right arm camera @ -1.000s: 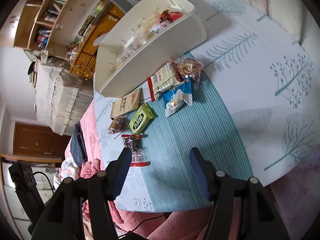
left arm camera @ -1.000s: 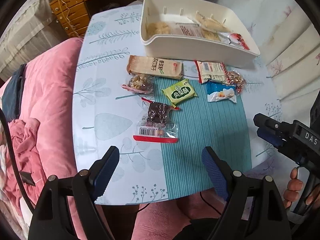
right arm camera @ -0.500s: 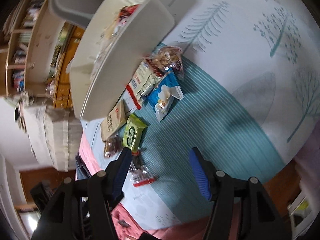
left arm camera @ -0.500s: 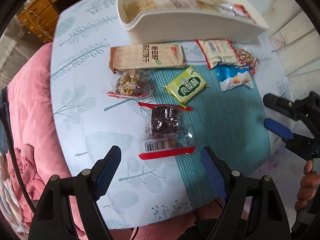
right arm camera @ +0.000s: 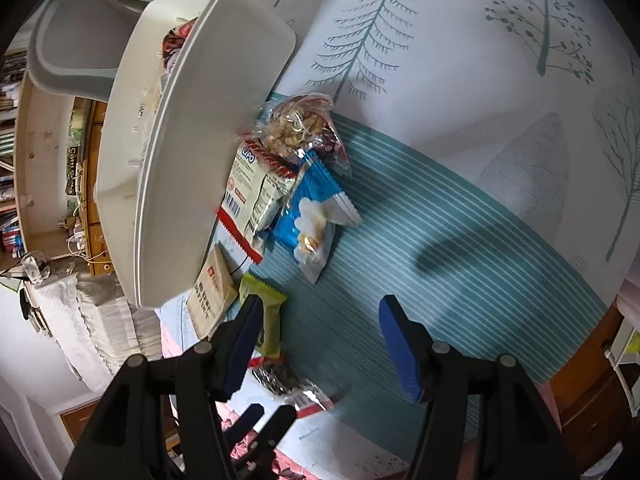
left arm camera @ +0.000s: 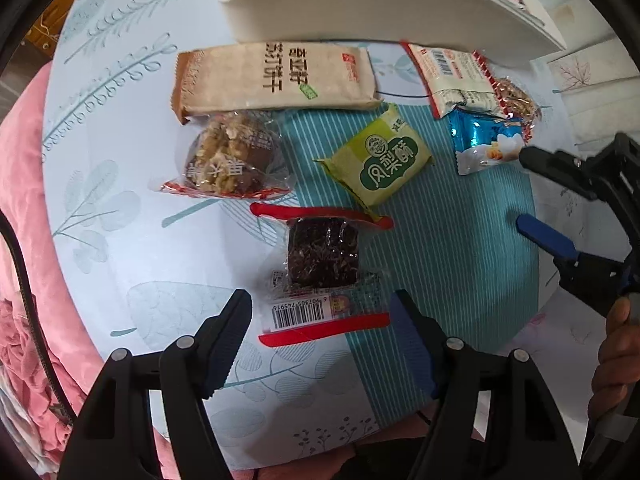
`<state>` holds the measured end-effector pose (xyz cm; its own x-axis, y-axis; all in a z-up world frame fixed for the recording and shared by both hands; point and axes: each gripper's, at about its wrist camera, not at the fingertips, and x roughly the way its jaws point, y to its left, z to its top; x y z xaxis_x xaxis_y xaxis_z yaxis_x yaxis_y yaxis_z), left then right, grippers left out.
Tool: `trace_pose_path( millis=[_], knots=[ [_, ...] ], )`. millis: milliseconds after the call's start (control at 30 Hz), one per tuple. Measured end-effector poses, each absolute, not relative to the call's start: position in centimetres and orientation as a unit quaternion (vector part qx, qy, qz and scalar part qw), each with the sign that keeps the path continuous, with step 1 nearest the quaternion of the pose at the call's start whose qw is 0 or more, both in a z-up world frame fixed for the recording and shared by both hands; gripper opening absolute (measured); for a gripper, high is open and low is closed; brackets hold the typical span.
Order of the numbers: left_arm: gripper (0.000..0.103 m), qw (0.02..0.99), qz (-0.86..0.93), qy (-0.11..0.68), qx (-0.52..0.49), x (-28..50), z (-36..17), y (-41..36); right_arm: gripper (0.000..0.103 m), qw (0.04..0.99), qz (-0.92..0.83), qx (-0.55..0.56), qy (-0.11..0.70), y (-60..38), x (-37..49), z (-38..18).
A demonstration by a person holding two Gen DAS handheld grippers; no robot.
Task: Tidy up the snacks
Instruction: 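Withdraw both open tools from the tray back to the remaining snacks, then grasp the dark red jerky packet with the left tool while the right tool grasps the blue candy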
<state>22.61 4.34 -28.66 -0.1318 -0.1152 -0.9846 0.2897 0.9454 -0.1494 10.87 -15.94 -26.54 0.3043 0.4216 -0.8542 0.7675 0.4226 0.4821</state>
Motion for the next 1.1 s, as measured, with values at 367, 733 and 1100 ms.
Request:
trace_pose_path(
  millis=[367, 733, 1100],
  knots=[
    [0.069, 0.634, -0.109, 0.765, 0.037, 24.2, -31.1, 4.6, 0.06, 0.62, -0.167, 0.477, 0.6, -16.5, 14.7, -27.3],
    [0.055, 0.623, -0.063, 0.779, 0.039, 25.3, -32.5, 4.5, 0.05, 0.606, -0.164, 0.45, 0.635, -16.9, 17.0, -28.1],
    [0.022, 0.624, -0.028, 0.78, 0.024, 25.7, -32.9, 7.0, 0.035, 0.609, -0.162, 0.41, 0.66, -16.2, 18.9, -27.9]
  ],
)
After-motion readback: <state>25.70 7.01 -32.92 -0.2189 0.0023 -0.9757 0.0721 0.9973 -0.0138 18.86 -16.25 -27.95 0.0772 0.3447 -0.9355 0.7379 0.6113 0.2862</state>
